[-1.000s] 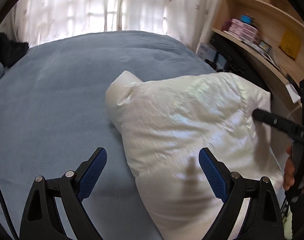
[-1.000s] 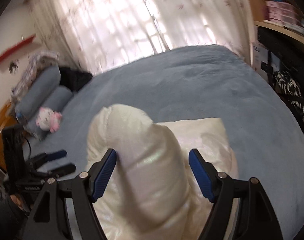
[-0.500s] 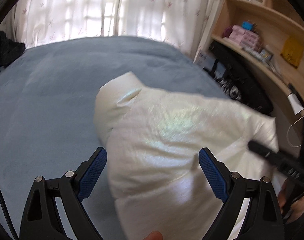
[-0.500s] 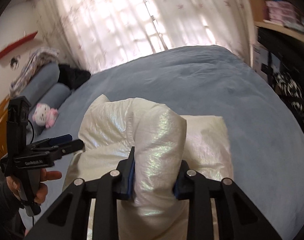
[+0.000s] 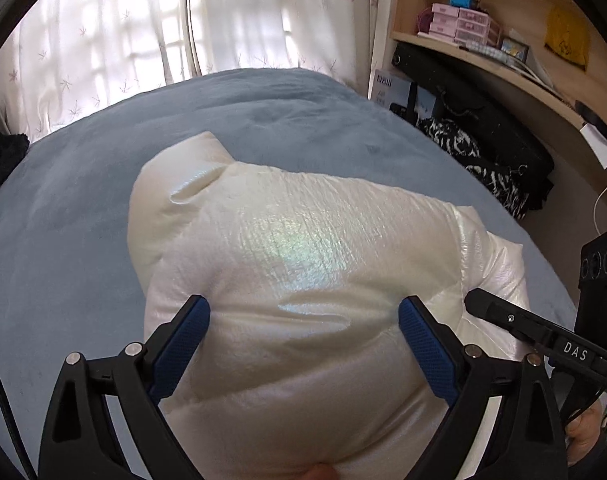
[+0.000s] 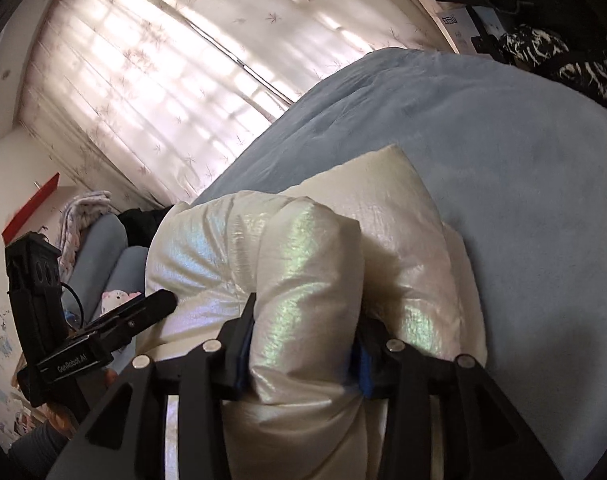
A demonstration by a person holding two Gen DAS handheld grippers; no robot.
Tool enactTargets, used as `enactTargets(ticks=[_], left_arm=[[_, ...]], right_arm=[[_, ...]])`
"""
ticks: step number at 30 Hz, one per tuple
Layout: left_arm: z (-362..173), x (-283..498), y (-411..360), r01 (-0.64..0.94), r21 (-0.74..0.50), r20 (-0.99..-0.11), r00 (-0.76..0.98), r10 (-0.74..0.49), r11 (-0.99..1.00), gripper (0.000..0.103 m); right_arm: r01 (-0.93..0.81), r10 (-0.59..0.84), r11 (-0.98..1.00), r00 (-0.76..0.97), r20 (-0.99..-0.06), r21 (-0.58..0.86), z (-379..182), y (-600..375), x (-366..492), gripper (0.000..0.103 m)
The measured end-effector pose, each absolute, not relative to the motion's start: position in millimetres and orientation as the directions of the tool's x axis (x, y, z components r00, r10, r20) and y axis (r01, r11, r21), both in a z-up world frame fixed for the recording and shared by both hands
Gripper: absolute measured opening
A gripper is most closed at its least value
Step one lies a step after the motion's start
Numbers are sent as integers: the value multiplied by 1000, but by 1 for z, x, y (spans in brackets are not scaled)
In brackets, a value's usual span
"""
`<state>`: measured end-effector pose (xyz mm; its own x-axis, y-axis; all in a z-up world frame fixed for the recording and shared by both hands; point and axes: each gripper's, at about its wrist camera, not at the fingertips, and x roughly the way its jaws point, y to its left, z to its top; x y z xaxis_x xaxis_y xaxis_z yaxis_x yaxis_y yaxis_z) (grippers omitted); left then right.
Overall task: Fold large clothes
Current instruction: 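Grasp the white jacket bundle with both grippers from its sides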
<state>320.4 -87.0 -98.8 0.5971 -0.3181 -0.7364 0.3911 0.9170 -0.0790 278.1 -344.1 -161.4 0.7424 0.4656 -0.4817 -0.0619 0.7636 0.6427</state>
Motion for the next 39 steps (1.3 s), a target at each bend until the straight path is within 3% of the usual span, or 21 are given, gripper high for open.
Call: enactTargets(ticks=[5,27,39], left_arm=[[-110,323,-86,377,-66,-744,598,-297,924,102],[-157,330,-84,343,-51,-712,646,-275,938,103],[-143,309,-92,348,94,-733,659,-172,933,103]], right_arm=[[-81,498,728,745,-444,681,-179,-345,283,41],[-113,535,681,751,-387,723,-208,-347,294,42],[-70,479,779,708,-519,622,-191,-333,292,42]])
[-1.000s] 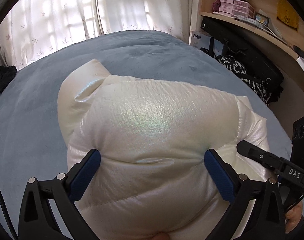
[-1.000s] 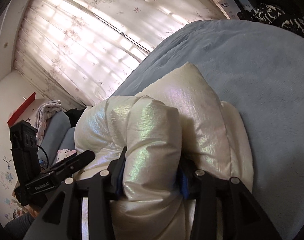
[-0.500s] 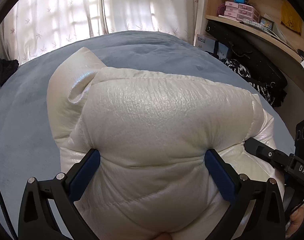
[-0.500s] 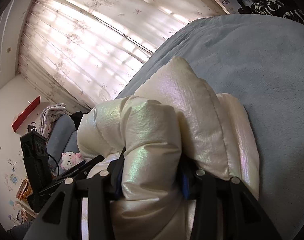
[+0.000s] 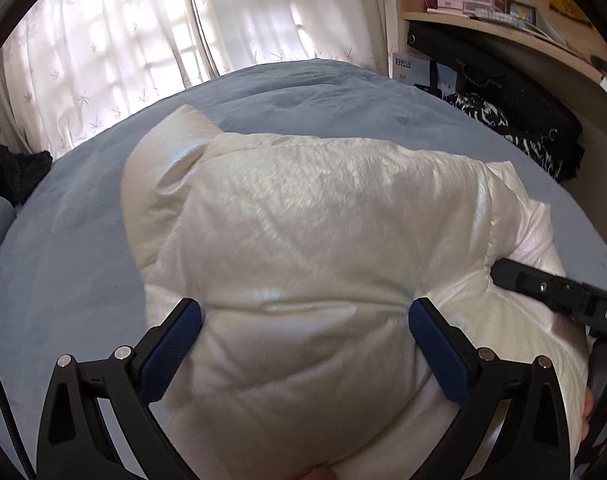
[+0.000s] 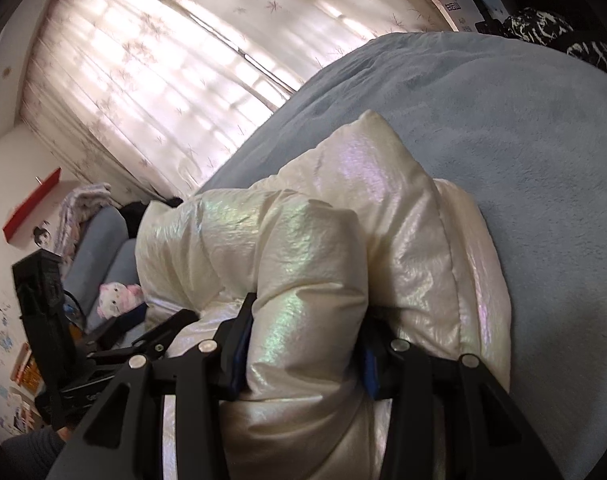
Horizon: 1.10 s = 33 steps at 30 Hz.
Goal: Fold large clothes
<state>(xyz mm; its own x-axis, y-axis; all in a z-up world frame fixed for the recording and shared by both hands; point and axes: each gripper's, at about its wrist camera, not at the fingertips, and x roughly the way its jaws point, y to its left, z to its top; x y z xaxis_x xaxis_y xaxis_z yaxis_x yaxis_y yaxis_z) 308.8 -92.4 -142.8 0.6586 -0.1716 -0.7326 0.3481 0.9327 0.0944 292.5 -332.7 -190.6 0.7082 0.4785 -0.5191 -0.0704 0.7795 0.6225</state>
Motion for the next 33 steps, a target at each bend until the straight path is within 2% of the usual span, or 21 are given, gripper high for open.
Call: enactTargets(ticks=[5,11,13,15,19,25,30,33], left_arm=[[-135,295,-85,344,110,-746,648,-152,932,103],[-121,290,-53,278,-30,-803,566,-189,960,103],[-118,287,-43,270,-52,-813,547,-198,962,102],[-114,282,-35,278,-66,-827,523,-209,958,102],[-111,269,-23,304,-83,-846,481,-228,949,102],[-101,247,-12,331,-135,-845,453,-283,934,102],[-93,237,-4,327,-166,-841,446,-307,930,102],[-91,236,-3,329,-152,-839,456,-298,932,102]], right_arm=[[-48,448,814,686,-573,579,-183,-329,290,43],[10,412,842,634,-655,539,-160,-330,284,56],[35,372,868,616,-694,496,-152,-329,278,71],[43,360,878,597,-717,477,-145,-331,272,76],[52,290,916,599,-746,398,-126,-335,255,94],[10,240,948,638,-732,319,-93,-331,230,103],[-78,293,941,671,-681,329,-72,-318,220,103],[-85,296,945,634,-715,316,-70,-309,225,103]])
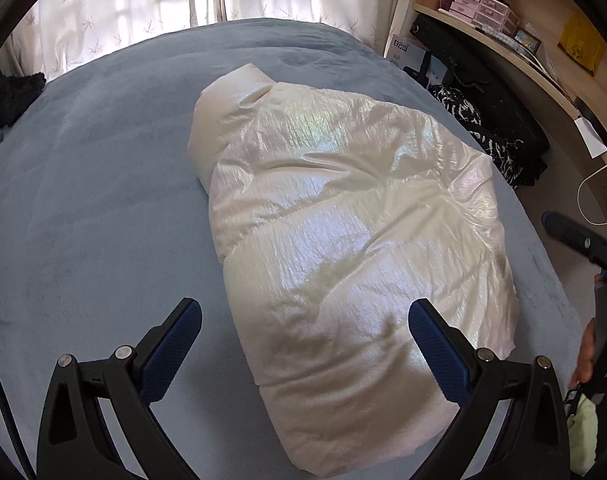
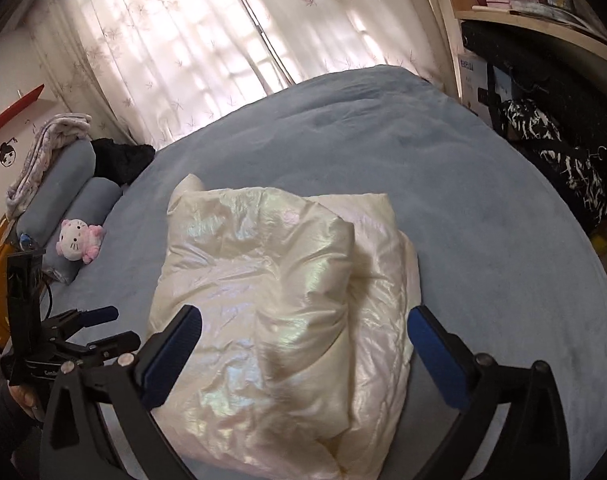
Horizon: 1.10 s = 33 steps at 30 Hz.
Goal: Fold large clothes
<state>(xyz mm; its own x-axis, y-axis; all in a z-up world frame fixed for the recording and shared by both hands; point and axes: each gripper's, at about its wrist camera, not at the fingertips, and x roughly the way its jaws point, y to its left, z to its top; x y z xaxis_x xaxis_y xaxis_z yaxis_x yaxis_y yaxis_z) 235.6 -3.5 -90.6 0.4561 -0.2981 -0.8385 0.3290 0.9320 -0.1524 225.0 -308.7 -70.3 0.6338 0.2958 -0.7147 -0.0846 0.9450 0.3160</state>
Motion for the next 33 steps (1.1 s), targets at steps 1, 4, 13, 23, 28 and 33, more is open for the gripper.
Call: enactTargets(ticks=[1,4,13,23,28,33], left_arm=[[-91,235,-2,328,-148,-838,459,-294,933,102],[-94,246,-5,315,-153,-847,446,-288,937,102],[-124,270,11,216,-267,-866,373,-333,939,102],[-159,290,12,186,-360,-864,304,-402,914,103],[-173,300,13,163,-430,-852,252,-459,888,103],[-189,306,15,147,-498,-827,217,-519,854,103]], right_arm=[[-88,286,951,614,-735,297,-71,-305,227,103],[-86,228,972,589,-776,220,-74,-297,232,103],[-84,217,975,531,-819,204,-91,-289,248,103],[-20,316,941,401,-860,336,-141,-317,276,103],[50,438,877,320,-840,477,-173,-335,285,103],[66,477,852,308,-823,519,-186,-340,285,103]])
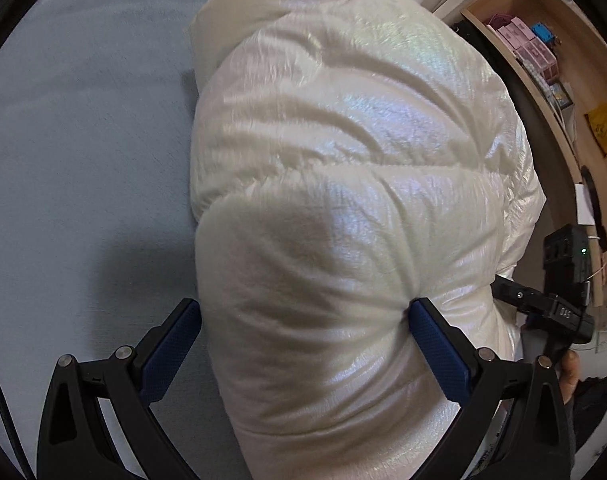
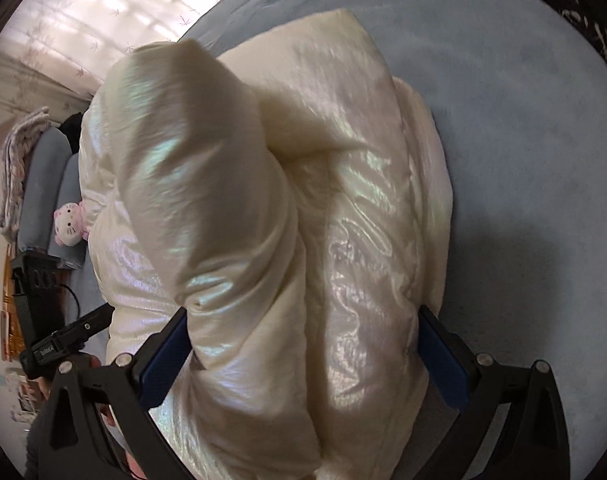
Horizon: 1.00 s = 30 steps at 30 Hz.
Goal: Fold large clothes
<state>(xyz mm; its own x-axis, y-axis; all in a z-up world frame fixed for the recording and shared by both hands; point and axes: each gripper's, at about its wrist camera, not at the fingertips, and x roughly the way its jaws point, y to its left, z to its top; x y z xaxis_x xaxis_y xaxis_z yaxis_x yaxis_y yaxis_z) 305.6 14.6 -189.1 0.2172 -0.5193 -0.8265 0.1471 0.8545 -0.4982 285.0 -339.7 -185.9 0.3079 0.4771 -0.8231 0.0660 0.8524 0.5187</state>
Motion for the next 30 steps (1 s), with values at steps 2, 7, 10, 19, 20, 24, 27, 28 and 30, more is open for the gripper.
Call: enactTargets(ticks=[2,7,10,19,20,24,27,28,30], left_arm=[[-195,308,15,136,-523,-817,203,-541,841,103],[-209,311,21,111,-580,-792,154,-591,807,103],[-217,313,25,105,-602,-782,126,-611,792,103],[-232,333,29,105,-656,-742,90,-664,747,103],[-233,335,30,105,-664,-736,87,-672,740,103],[-234,334,35,113,-678,-721,91,-687,726,103],[-233,319,48,159,-664,-725,102,-681,730,103],[-233,314,39,179,-654,-730,109,-675,735,103],[-226,311,31,236,-622,-740,132,-659,746,103]], right_arm=[[78,492,841,303,-816,536,-190,-341,284,103],[124,555,790,273,-786,601,-206,-355,282,103],[149,586,761,260,-767,631,-213,-359,281,103],[138,728,616,277,-627,776,-240,-384,279,103],[132,736,607,281,-617,784,-242,-385,279,103],[101,750,592,292,-593,799,-245,-391,277,103],[68,748,602,299,-592,795,-243,-386,277,103],[53,748,606,300,-592,793,-242,-384,277,103],[10,747,620,295,-595,784,-237,-379,276,103]])
